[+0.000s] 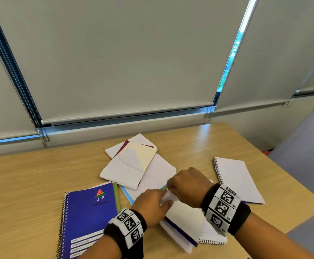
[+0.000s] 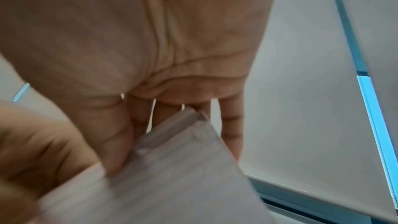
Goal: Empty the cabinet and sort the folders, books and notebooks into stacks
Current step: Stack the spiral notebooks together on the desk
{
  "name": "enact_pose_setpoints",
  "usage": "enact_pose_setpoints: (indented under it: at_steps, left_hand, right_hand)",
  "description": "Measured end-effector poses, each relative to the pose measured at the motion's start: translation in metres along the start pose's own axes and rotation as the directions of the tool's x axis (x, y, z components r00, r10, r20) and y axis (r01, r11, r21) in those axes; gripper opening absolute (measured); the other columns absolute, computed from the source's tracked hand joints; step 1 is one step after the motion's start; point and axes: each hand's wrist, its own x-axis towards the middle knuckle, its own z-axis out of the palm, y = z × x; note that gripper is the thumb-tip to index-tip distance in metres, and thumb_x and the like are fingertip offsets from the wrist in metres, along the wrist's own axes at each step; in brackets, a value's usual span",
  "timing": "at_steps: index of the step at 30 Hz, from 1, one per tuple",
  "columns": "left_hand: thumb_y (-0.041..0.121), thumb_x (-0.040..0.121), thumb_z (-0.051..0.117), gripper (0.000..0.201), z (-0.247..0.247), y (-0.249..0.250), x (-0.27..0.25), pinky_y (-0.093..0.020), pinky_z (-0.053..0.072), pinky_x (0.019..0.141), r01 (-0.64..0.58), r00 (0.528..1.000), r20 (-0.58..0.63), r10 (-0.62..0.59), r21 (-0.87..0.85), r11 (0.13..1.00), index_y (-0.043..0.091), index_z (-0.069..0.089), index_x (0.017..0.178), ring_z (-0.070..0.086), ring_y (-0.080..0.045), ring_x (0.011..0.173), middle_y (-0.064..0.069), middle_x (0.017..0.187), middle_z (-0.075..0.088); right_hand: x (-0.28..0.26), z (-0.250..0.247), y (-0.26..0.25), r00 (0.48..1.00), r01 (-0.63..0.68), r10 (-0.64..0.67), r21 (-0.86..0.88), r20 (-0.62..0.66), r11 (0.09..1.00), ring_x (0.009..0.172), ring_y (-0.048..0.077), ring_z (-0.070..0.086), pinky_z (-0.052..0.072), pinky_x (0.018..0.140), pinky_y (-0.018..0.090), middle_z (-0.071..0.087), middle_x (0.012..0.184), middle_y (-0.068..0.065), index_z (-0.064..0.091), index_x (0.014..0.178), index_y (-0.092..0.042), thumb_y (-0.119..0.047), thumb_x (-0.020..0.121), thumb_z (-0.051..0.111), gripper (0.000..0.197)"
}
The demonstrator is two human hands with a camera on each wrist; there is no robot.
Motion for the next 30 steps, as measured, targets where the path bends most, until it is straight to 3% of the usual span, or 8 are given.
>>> enact_pose_setpoints:
  at_steps: [3,6,8,12,15,21,27,30]
  left_hand:
    - [0.041,0.097,0.045,0.029,-0.002,-0.008,0.005,-0.030,0.049,0.074,0.136,0.989,-0.018,-0.145,-0.237,0.962,0.019,0.063,0.090,0.062,-0.022,0.084,-0.003,0.085,0.066]
    - [0.035,0.099,0.046,0.027,-0.002,-0.024,0.004,-0.038,0.052,0.091,0.274,0.948,0.006,-0.319,-0.524,0.806,0.017,0.065,0.106,0.063,-0.022,0.097,-0.004,0.101,0.069]
    - [0.030,0.100,0.046,0.026,-0.002,-0.032,-0.001,-0.044,0.052,0.093,0.352,0.897,0.063,-0.437,-0.700,0.621,0.017,0.059,0.118,0.063,-0.027,0.104,-0.009,0.115,0.067]
    - [0.022,0.103,0.041,0.021,-0.004,-0.035,-0.009,-0.039,0.056,0.061,0.339,0.784,0.248,-0.570,-0.939,0.057,0.015,0.046,0.123,0.066,-0.033,0.090,-0.017,0.110,0.066]
    - [0.013,0.104,0.035,0.021,-0.004,-0.039,-0.015,-0.040,0.056,0.053,0.255,0.755,0.288,-0.589,-0.957,-0.142,0.011,0.044,0.123,0.065,-0.033,0.080,-0.019,0.101,0.065]
    - [-0.006,0.096,0.040,0.043,0.008,-0.044,-0.019,-0.041,0.056,0.047,0.242,0.684,0.243,-0.688,-0.965,-0.101,0.012,0.029,0.134,0.064,-0.036,0.082,-0.025,0.116,0.058]
    - [-0.026,0.081,0.048,0.117,0.017,-0.046,-0.018,-0.065,0.046,0.093,0.186,0.744,0.006,-0.669,-0.963,0.197,0.053,-0.012,0.143,0.049,-0.035,0.118,-0.004,0.129,0.040]
    - [-0.023,0.077,0.049,0.111,0.022,-0.054,-0.017,-0.060,0.050,0.090,0.214,0.784,-0.054,-0.618,-0.912,0.351,0.064,0.014,0.137,0.049,-0.032,0.119,0.003,0.135,0.038]
  right_hand:
    - [0.005,0.008,-0.004,0.968,-0.048,0.048,0.004,-0.246,0.999,0.104,0.022,0.065,0.043,0.093,0.045,0.070,0.112,-0.001,0.069,0.101,-0.031,-0.028,0.084,0.062,0.019]
    - [0.004,0.012,-0.001,0.916,-0.171,0.256,0.277,-0.308,0.946,0.132,0.023,0.046,0.033,0.110,0.046,0.046,0.147,0.004,0.049,0.134,-0.032,-0.035,0.088,0.060,0.048]
    - [0.000,0.019,0.006,0.917,-0.252,0.344,0.374,-0.203,0.893,0.141,0.020,0.031,0.023,0.116,0.039,0.028,0.156,0.000,0.029,0.147,-0.033,-0.041,0.095,0.049,0.056]
    - [-0.012,0.037,0.011,0.924,-0.325,0.381,0.447,-0.038,0.833,0.133,0.018,0.041,0.031,0.108,0.035,0.039,0.150,-0.006,0.024,0.149,-0.033,-0.050,0.094,0.046,0.061]
    - [-0.025,0.056,0.011,0.885,-0.454,0.444,0.481,0.144,0.750,0.131,0.017,0.044,0.036,0.107,0.035,0.043,0.146,-0.006,0.025,0.147,-0.033,-0.059,0.091,0.045,0.065]
    - [-0.054,0.095,0.019,0.680,-0.687,0.632,0.625,0.372,0.371,0.129,0.023,0.047,0.038,0.103,0.033,0.031,0.151,0.009,0.012,0.152,-0.024,-0.062,0.086,0.051,0.086]
    - [-0.064,0.123,0.022,0.596,-0.620,0.598,0.780,0.536,-0.082,0.085,0.032,0.064,0.054,0.056,0.032,0.055,0.115,0.017,0.019,0.150,-0.028,-0.035,0.082,0.071,0.086]
    - [-0.068,0.122,0.019,0.604,-0.553,0.598,0.817,0.527,-0.162,0.077,0.030,0.065,0.054,0.054,0.031,0.053,0.116,0.018,0.020,0.149,-0.028,-0.025,0.084,0.071,0.083]
